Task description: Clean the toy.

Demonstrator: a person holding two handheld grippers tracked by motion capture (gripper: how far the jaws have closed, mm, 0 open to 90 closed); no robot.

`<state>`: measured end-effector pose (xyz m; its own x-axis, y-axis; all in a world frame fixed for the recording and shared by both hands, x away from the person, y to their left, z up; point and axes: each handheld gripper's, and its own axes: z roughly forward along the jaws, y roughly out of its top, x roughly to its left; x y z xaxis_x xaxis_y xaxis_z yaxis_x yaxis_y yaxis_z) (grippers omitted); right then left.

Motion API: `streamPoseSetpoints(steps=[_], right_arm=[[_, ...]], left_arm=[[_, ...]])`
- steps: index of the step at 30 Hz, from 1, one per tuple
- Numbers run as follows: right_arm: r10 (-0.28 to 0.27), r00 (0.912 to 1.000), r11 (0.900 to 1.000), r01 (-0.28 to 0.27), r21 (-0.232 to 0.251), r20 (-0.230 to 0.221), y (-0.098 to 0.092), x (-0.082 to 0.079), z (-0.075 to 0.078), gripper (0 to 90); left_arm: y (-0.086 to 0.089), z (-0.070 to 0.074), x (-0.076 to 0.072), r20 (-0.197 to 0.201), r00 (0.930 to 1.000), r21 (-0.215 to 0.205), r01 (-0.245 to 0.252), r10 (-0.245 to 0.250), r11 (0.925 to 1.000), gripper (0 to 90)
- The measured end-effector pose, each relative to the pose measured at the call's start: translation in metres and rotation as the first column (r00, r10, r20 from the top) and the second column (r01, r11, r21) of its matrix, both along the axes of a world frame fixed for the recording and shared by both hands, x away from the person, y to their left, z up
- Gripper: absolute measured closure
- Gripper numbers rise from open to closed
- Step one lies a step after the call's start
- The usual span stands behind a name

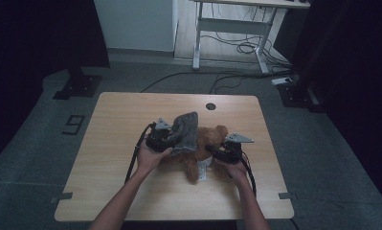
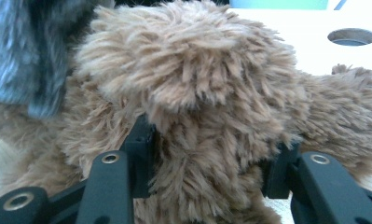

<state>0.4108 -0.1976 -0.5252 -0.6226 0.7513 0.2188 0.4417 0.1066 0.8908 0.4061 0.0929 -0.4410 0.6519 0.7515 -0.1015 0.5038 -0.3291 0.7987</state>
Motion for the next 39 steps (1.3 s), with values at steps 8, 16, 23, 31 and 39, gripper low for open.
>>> streamPoseSetpoints(steps=[8,16,23,31,39], right_arm=[[0.032,0.9994,0.999,-0.032,-0.018,0.014,-0.004,-0.013,-0.002,48.8],[0.088,0.9961,0.994,-0.087,-0.062,0.012,-0.002,-0.03,-0.004,50.7],[0.133,0.9911,0.989,-0.131,-0.072,0.014,-0.002,-0.045,-0.009,52.1],[0.129,0.9913,0.991,-0.127,-0.044,0.027,-0.004,-0.051,-0.014,52.6],[0.125,0.9918,0.992,-0.124,-0.036,0.028,-0.005,-0.05,-0.015,52.8]], left_arm=[[0.017,-0.009,0.014,-0.046,0.9968,-0.012,-0.067,0.066,0.9977,73.8],[0.025,-0.023,-0.014,-0.011,0.9995,0.003,-0.03,0.03,0.9995,74.3],[0.038,-0.027,-0.038,0.021,0.9995,0.0,-0.022,0.022,0.9998,74.5],[0.075,-0.029,-0.039,-0.031,0.9924,0.071,-0.117,0.12,0.9906,74.7],[0.092,-0.037,-0.042,-0.07,0.9874,0.028,-0.14,0.142,0.9897,74.7]])
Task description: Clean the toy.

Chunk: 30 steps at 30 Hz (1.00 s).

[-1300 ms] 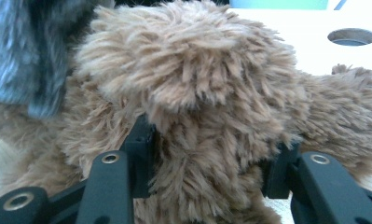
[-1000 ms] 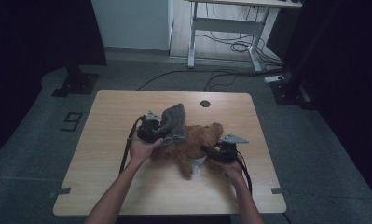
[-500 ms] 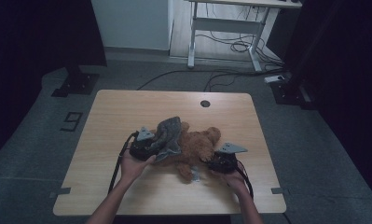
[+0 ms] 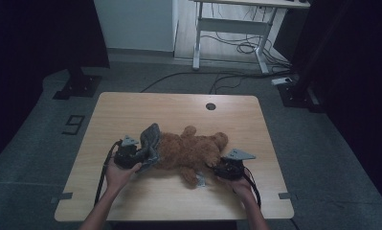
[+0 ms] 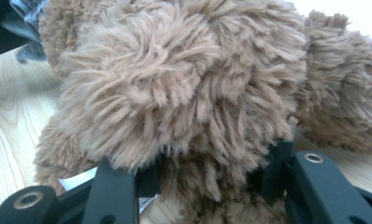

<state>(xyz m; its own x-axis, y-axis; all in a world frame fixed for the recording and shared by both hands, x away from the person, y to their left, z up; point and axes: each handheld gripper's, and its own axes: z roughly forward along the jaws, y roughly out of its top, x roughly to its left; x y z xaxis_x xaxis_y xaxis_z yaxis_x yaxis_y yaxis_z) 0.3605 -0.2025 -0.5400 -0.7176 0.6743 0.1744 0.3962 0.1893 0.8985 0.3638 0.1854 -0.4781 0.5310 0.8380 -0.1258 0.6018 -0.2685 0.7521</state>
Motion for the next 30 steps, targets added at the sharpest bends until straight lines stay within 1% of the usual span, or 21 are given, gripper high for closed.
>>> streamPoseSetpoints(steps=[2,3,4,5,6,8,11,12,13,14,16,17,18,19,20,22,23,25,26,28,30], right_arm=[[-0.001,1.0,1.0,0.001,0.003,-0.002,0.0,0.001,0.0,52.8],[-0.001,1.0,1.0,0.001,0.003,0.0,0.0,0.0,0.0,52.8],[-0.002,1.0,1.0,0.002,0.003,0.0,0.0,0.0,0.0,52.8],[-0.002,1.0,1.0,0.002,0.003,0.0,0.0,0.0,0.0,52.8],[-0.002,1.0,1.0,0.002,0.003,0.0,0.0,0.0,0.0,52.8],[-0.003,1.0,1.0,0.003,0.005,0.001,0.0,0.0,0.0,52.8],[-0.002,1.0,1.0,0.002,0.005,-0.002,0.0,0.0,0.0,52.7],[0.0,1.0,1.0,0.0,0.006,0.0,-0.001,0.0,0.0,52.8],[0.001,1.0,1.0,-0.001,0.005,0.002,-0.001,0.0,-0.001,52.7],[0.001,1.0,1.0,-0.001,0.005,0.002,-0.001,0.0,-0.001,52.8],[0.002,1.0,1.0,-0.002,0.002,0.003,-0.001,0.0,-0.001,52.7],[0.001,1.0,1.0,-0.001,0.001,0.002,-0.001,-0.001,-0.001,52.8],[0.0,1.0,1.0,0.0,-0.003,-0.002,-0.001,-0.001,-0.001,52.8],[-0.004,1.0,1.0,0.004,-0.009,-0.004,-0.002,-0.001,-0.002,52.8],[-0.002,1.0,1.0,0.002,-0.003,-0.006,-0.003,-0.001,-0.002,52.8],[0.002,1.0,1.0,-0.002,0.001,-0.002,-0.003,-0.001,-0.003,52.9],[0.002,1.0,1.0,-0.002,0.001,0.001,-0.002,-0.001,-0.003,53.0],[0.0,1.0,1.0,0.0,0.001,0.0,-0.002,-0.001,-0.002,53.1],[-0.002,1.0,1.0,0.002,0.002,0.001,-0.002,-0.001,-0.003,53.1],[-0.001,1.0,1.0,0.001,-0.001,0.004,-0.002,-0.001,-0.003,53.1],[-0.004,1.0,1.0,0.004,0.002,0.003,-0.002,-0.001,-0.003,53.2]], left_arm=[[-0.009,0.018,-0.002,0.043,0.9987,-0.022,0.028,-0.027,0.9994,74.7],[-0.017,0.028,-0.003,0.068,0.9968,-0.028,0.045,-0.043,0.9986,74.7],[-0.029,0.039,-0.004,0.092,0.9933,-0.028,0.073,-0.07,0.997,74.7],[-0.038,0.045,-0.004,0.103,0.9908,-0.028,0.092,-0.088,0.9954,74.7],[-0.05,0.051,-0.003,0.113,0.9868,-0.027,0.12,-0.116,0.9924,74.6],[-0.079,0.059,-0.001,0.113,0.9785,-0.043,0.178,-0.172,0.9831,74.6],[-0.13,0.06,0.004,0.092,0.9625,-0.051,0.261,-0.255,0.9641,74.6],[-0.152,0.057,0.005,0.078,0.9548,-0.04,0.291,-0.287,0.956,74.5],[-0.165,0.055,0.006,0.068,0.9518,-0.028,0.301,-0.299,0.9531,74.5],[-0.183,0.05,0.009,0.052,0.9474,-0.002,0.316,-0.316,0.9487,74.5],[-0.203,0.039,0.014,0.021,0.9443,0.051,0.327,-0.329,0.9436,74.4],[-0.209,0.033,0.016,0.011,0.9455,0.071,0.324,-0.325,0.9435,74.4],[-0.21,0.029,0.017,0.015,0.9467,0.077,0.32,-0.322,0.9444,74.4],[-0.208,0.027,0.017,0.015,0.9475,0.062,0.318,-0.319,0.9461,74.5],[-0.205,0.027,0.017,0.014,0.9486,0.053,0.315,-0.316,0.9476,74.5],[-0.195,0.028,0.017,0.019,0.9526,0.049,0.302,-0.304,0.9519,74.6],[-0.189,0.03,0.017,0.022,0.9557,0.057,0.292,-0.294,0.9547,74.6],[-0.176,0.032,0.018,0.032,0.966,0.078,0.254,-0.257,0.9641,74.6],[-0.168,0.032,0.019,0.034,0.9698,0.091,0.238,-0.241,0.9671,74.6],[-0.153,0.033,0.021,0.036,0.9769,0.098,0.206,-0.211,0.9736,74.6],[-0.135,0.033,0.021,0.043,0.9834,0.115,0.17,-0.176,0.9787,74.6]])
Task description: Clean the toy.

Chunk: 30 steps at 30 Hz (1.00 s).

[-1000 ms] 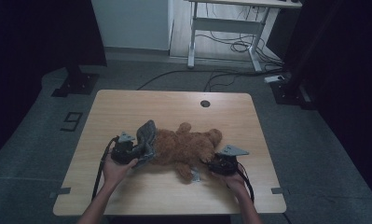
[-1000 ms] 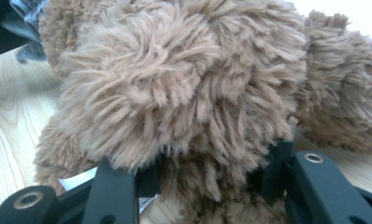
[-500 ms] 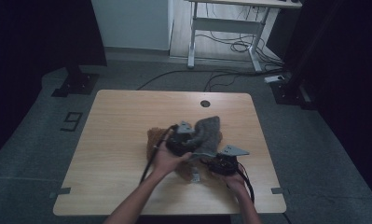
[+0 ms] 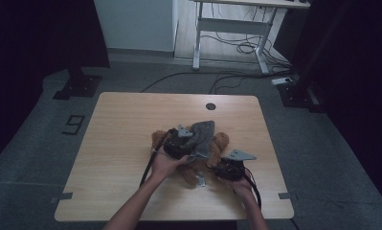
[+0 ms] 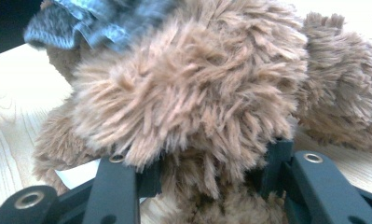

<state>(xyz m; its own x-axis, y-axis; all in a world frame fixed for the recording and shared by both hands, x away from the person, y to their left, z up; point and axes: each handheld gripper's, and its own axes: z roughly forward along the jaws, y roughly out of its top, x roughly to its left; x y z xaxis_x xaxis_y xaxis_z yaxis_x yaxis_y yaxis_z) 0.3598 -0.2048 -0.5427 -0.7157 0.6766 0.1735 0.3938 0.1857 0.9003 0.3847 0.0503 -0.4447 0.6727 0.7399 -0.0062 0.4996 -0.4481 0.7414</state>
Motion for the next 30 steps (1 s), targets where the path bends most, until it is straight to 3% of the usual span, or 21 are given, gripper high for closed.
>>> streamPoseSetpoints(steps=[1,5,10,13,18,20,23,25,28,30], right_arm=[[0.001,1.0,1.0,-0.001,0.001,0.0,0.0,0.0,0.0,53.2],[0.008,1.0,1.0,-0.008,-0.001,0.001,0.0,0.0,0.0,53.2],[0.003,1.0,1.0,-0.003,0.001,0.0,0.0,-0.001,0.0,53.2],[0.003,1.0,1.0,-0.003,0.001,0.001,0.0,-0.001,0.0,53.2],[0.002,1.0,1.0,-0.002,0.007,-0.004,0.0,0.0,0.0,53.2],[0.002,1.0,1.0,-0.002,0.008,-0.005,0.0,0.0,-0.001,53.3],[0.002,1.0,1.0,-0.001,0.012,-0.006,-0.001,0.0,-0.001,53.3],[0.0,1.0,1.0,0.0,0.012,-0.006,-0.001,0.0,-0.001,53.3],[-0.002,0.9999,1.0,0.002,0.017,-0.01,-0.002,0.0,-0.001,53.4],[-0.001,0.9999,1.0,0.001,0.021,-0.011,-0.002,0.001,-0.001,53.4]], left_arm=[[0.01,0.0,0.0,0.002,0.9998,-0.001,-0.018,0.018,0.9998,74.6],[0.048,0.001,-0.002,-0.008,0.998,-0.075,-0.064,0.063,0.9951,74.6],[0.086,0.001,-0.002,-0.009,0.9919,-0.082,-0.127,0.127,0.9885,74.6],[0.105,-0.009,0.0,-0.044,0.9854,-0.081,-0.167,0.164,0.9825,74.4],[0.125,-0.039,0.001,-0.113,0.9671,-0.049,-0.235,0.228,0.9709,74.6],[0.126,-0.055,-0.002,-0.135,0.9647,-0.041,-0.234,0.226,0.9715,74.7],[0.128,-0.062,-0.002,-0.156,0.9614,-0.068,-0.239,0.226,0.9686,74.8],[0.131,-0.057,-0.001,-0.153,0.9627,-0.077,-0.237,0.223,0.9684,74.7],[0.131,-0.036,-0.003,-0.103,0.97,-0.088,-0.229,0.22,0.9694,74.6],[0.125,-0.017,-0.006,-0.065,0.9787,-0.111,-0.201,0.195,0.9733,74.3]])
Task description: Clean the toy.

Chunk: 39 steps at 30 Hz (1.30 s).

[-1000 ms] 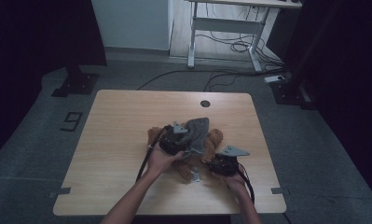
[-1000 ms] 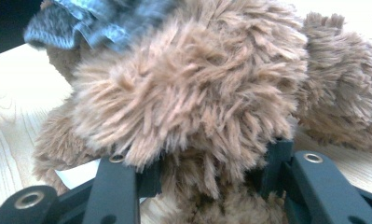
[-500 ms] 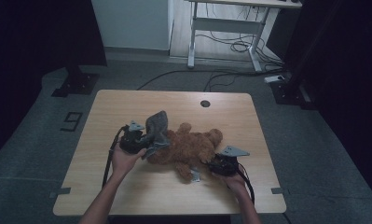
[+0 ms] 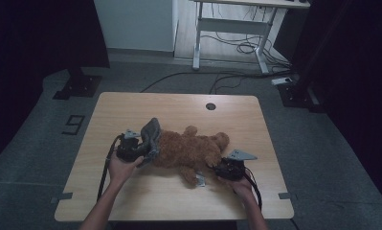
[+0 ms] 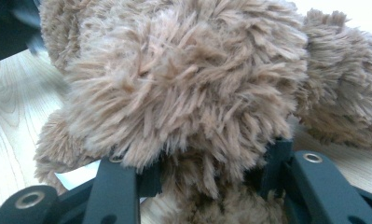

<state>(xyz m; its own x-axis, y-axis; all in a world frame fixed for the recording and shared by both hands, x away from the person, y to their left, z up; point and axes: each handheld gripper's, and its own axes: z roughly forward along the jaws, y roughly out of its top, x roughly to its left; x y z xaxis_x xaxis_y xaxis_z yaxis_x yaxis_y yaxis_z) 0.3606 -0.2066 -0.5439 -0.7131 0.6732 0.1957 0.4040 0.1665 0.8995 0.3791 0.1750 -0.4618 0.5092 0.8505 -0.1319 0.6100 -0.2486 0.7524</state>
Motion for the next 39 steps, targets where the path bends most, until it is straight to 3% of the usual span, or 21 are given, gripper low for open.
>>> streamPoseSetpoints(steps=[4,10,15,17,19,20,22,24,26,30,39], right_arm=[[0.001,1.0,1.0,-0.001,-0.002,0.001,0.0,0.0,0.0,53.3],[0.0,1.0,1.0,0.001,-0.006,0.005,0.0,0.0,0.0,53.3],[-0.001,1.0,1.0,0.001,-0.005,0.006,0.0,-0.001,0.0,53.3],[-0.001,1.0,1.0,0.001,-0.006,0.006,0.0,-0.001,0.0,53.3],[-0.001,1.0,1.0,0.001,-0.009,0.004,0.0,-0.001,0.0,53.4],[-0.002,1.0,1.0,0.002,-0.012,0.003,0.0,-0.001,0.0,53.3],[-0.004,1.0,1.0,0.004,-0.007,0.0,0.0,-0.001,-0.001,53.3],[-0.002,1.0,1.0,0.003,-0.012,0.006,0.001,-0.001,-0.001,53.4],[-0.003,1.0,1.0,0.003,-0.014,0.007,0.001,-0.001,0.0,53.4],[-0.004,0.9999,1.0,0.004,-0.016,0.01,0.001,-0.001,0.0,53.4],[0.001,1.0,1.0,-0.001,-0.021,0.01,0.001,-0.002,0.0,53.4]], left_arm=[[-0.026,0.026,-0.001,0.059,0.9961,-0.006,0.066,-0.065,0.9978,74.2],[-0.098,0.047,0.017,0.069,0.9804,-0.017,0.186,-0.184,0.9824,74.2],[-0.169,0.04,0.033,0.033,0.9613,0.0,0.274,-0.274,0.9618,74.1],[-0.189,0.029,0.038,0.003,0.9574,0.049,0.288,-0.289,0.9563,74.0],[-0.201,0.017,0.039,-0.001,0.9569,0.128,0.288,-0.29,0.949,73.9],[-0.201,0.013,0.04,0.006,0.9578,0.128,0.284,-0.287,0.9501,73.8],[-0.192,0.013,0.043,-0.001,0.9628,0.085,0.269,-0.27,0.9592,73.7],[-0.182,0.015,0.045,0.007,0.9684,0.102,0.247,-0.249,0.9635,73.6],[-0.167,0.017,0.047,0.011,0.9785,0.129,0.203,-0.206,0.9707,73.7],[-0.132,0.017,0.05,0.001,0.9898,0.133,0.141,-0.142,0.981,73.9],[-0.06,0.023,0.034,0.024,0.9987,0.133,0.041,-0.045,0.9903,73.8]])
